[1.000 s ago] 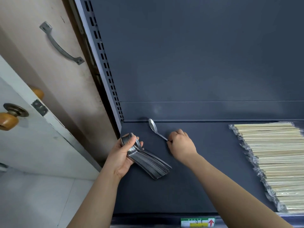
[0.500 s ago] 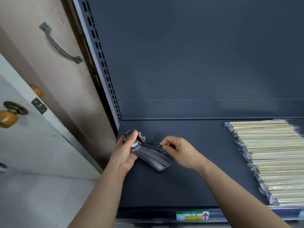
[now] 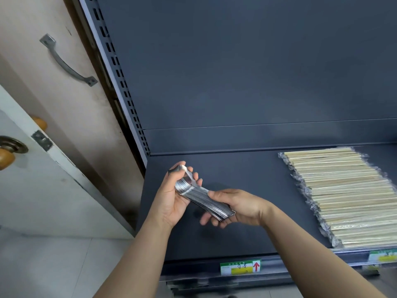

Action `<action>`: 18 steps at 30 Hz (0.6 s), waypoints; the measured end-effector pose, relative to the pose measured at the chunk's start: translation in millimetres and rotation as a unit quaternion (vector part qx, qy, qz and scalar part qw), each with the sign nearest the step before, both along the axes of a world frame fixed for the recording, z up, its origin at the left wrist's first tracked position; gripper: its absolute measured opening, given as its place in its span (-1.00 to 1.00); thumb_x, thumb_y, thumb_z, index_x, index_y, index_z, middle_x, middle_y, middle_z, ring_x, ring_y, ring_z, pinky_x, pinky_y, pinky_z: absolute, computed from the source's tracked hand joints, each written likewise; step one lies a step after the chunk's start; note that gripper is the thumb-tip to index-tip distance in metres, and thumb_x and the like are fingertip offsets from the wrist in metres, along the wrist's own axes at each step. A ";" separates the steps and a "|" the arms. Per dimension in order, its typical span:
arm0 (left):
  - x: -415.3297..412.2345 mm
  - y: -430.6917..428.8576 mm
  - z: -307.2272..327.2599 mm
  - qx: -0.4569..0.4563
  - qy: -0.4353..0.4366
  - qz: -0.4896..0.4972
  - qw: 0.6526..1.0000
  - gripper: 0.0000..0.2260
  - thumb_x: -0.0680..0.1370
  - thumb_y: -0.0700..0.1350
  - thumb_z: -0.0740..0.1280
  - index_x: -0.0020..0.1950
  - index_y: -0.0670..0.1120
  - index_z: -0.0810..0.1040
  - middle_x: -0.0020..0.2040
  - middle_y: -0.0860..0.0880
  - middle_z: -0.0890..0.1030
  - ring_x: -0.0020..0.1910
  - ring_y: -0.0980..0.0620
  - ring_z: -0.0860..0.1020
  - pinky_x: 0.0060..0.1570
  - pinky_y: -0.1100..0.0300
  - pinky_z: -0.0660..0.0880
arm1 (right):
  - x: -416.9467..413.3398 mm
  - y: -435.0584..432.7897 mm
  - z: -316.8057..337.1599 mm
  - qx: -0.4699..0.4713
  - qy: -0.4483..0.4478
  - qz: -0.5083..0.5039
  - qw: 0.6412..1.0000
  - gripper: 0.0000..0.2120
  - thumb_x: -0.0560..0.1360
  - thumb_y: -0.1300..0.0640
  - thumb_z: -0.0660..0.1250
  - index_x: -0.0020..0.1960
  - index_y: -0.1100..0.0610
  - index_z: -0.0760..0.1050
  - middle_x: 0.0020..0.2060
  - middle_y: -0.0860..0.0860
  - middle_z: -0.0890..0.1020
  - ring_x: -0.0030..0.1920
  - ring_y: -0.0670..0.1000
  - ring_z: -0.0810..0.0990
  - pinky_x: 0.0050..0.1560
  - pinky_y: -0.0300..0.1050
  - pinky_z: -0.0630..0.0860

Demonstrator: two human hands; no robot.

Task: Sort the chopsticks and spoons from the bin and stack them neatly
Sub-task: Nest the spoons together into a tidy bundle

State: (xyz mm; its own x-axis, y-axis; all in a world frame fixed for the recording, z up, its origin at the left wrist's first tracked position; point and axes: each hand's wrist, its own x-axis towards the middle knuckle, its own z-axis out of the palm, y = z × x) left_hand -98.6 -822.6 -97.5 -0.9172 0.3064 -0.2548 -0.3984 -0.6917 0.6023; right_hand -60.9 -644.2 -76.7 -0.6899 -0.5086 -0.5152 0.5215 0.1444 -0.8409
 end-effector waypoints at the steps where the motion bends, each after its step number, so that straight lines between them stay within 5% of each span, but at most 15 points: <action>1: 0.4 1.9 0.0 -0.013 0.008 -0.003 1.000 -0.81 0.45 -0.20 0.35 0.04 -0.07 0.53 -0.10 -0.06 0.59 -0.07 -0.04 0.60 0.08 0.01 0.58 | 0.3 2.9 -0.9 0.000 -0.004 0.003 1.000 -0.66 0.63 -0.04 0.13 0.17 0.19 0.49 -0.10 0.18 0.64 -0.25 0.00 0.54 -0.22 -0.16 0.47; 8: -2.9 2.6 0.5 -0.238 0.107 -0.071 0.963 -0.75 0.38 -0.13 0.24 0.01 -0.13 0.55 0.02 -0.11 0.57 0.06 0.01 0.54 0.17 0.07 0.44 | 2.8 20.6 -12.5 0.059 0.136 -0.082 0.985 -0.80 0.60 0.06 0.25 -0.17 0.05 0.54 -0.34 -0.01 0.42 -0.39 -0.05 0.26 -0.31 -0.18 0.21; 11: -5.2 -2.1 -4.5 -0.352 0.127 -0.082 0.924 -0.66 0.42 0.02 0.29 0.13 -0.08 0.56 0.11 -0.03 0.60 0.14 0.02 0.54 0.19 0.09 0.45 | 0.2 32.3 -12.5 0.143 0.236 -0.082 0.958 -0.86 0.56 -0.03 0.30 0.06 -0.12 0.61 -0.28 -0.03 0.48 -0.25 -0.07 0.39 -0.17 -0.17 0.33; 14: -5.4 -5.1 -7.1 -0.435 0.182 -0.090 0.877 -0.78 0.52 -0.03 0.37 0.16 0.05 0.56 0.10 0.09 0.64 0.13 0.17 0.57 0.17 0.23 0.45 | -2.0 43.8 -18.5 0.237 0.296 -0.083 0.921 -0.78 0.47 -0.12 0.33 0.12 -0.24 0.53 -0.14 0.02 0.61 -0.20 0.00 0.51 -0.11 0.00 0.47; 18: -2.0 -4.1 -17.8 -0.534 0.234 -0.087 0.808 -0.74 0.51 -0.15 0.41 0.18 0.07 0.57 0.04 0.12 0.64 0.02 0.27 0.57 0.03 0.38 0.45 | 0.7 47.7 -29.7 0.349 0.359 -0.063 0.863 -0.76 0.49 -0.01 0.37 0.15 -0.14 0.50 -0.11 -0.23 0.58 -0.08 -0.16 0.51 -0.06 -0.25 0.41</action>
